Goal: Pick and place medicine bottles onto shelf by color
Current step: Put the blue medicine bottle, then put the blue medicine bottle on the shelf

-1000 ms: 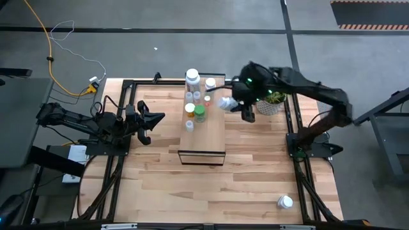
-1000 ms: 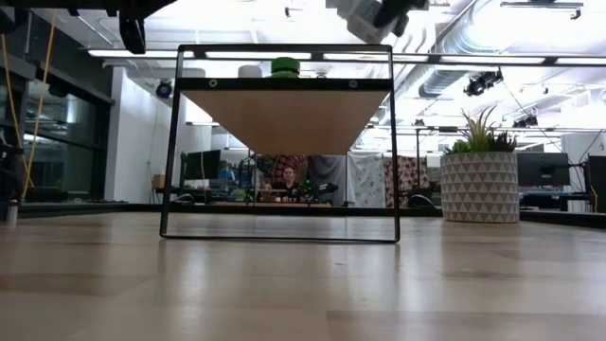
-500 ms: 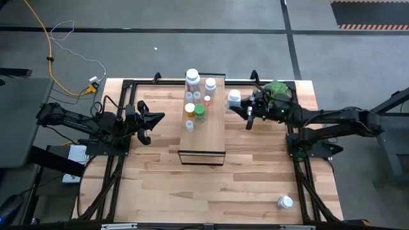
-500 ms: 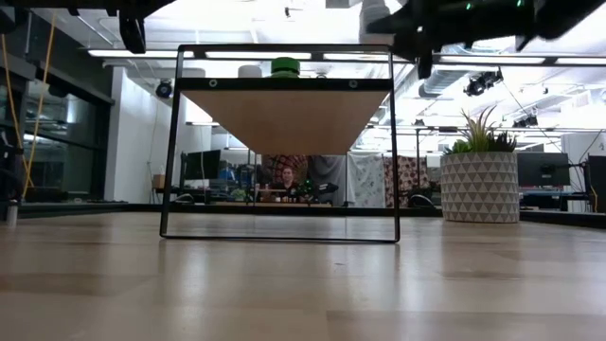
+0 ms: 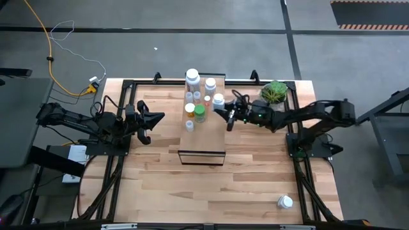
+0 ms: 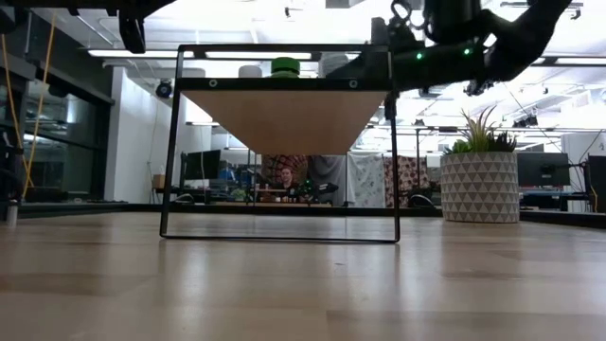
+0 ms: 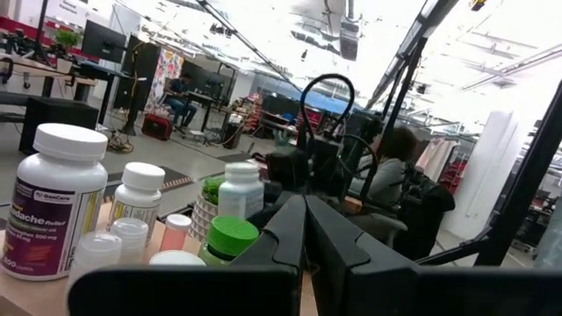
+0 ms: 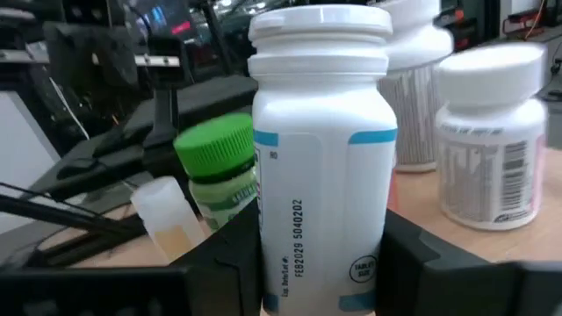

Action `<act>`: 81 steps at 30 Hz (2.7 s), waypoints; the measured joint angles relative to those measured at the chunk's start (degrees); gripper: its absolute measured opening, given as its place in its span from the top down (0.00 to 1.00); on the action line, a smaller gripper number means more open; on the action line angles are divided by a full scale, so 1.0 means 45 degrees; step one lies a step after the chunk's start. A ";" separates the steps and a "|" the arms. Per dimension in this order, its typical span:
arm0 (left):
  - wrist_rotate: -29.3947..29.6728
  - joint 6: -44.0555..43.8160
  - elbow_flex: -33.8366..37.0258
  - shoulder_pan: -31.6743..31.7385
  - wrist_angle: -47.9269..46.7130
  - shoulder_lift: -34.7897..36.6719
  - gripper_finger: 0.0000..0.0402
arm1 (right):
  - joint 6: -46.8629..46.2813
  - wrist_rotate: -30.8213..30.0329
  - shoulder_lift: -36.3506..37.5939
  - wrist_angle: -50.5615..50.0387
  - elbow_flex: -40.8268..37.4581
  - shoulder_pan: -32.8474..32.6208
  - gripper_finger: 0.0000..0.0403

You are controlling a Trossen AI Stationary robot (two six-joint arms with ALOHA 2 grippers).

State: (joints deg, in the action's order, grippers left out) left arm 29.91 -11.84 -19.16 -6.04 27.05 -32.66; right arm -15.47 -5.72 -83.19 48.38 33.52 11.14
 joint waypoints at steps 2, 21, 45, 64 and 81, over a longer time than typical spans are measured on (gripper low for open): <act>0.0082 0.0000 0.0000 0.0000 -0.0005 0.0000 1.00 | 0.0045 0.0034 -0.0360 0.0129 0.0068 0.0000 0.66; 0.0123 -0.0016 0.0000 0.0005 -0.0010 0.0004 1.00 | 0.1114 -0.0034 -0.1590 0.0074 0.0068 0.0112 0.65; 0.0122 0.0000 0.0000 0.0000 -0.0053 0.0000 1.00 | 0.0870 0.0136 0.0081 -0.2649 0.0068 0.0112 0.37; 0.0117 0.0000 0.0000 0.0004 -0.0058 0.0005 1.00 | 0.0846 0.0674 0.4763 -0.9777 0.0068 0.0102 0.37; 0.0122 0.0072 0.0000 0.0000 -0.0053 0.0005 1.00 | -0.2361 0.2322 0.5365 -1.0690 0.0068 0.0097 0.37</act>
State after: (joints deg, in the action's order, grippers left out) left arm 30.46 -11.51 -19.16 -6.04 26.81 -32.64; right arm -26.09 4.73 -59.05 0.27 33.82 11.57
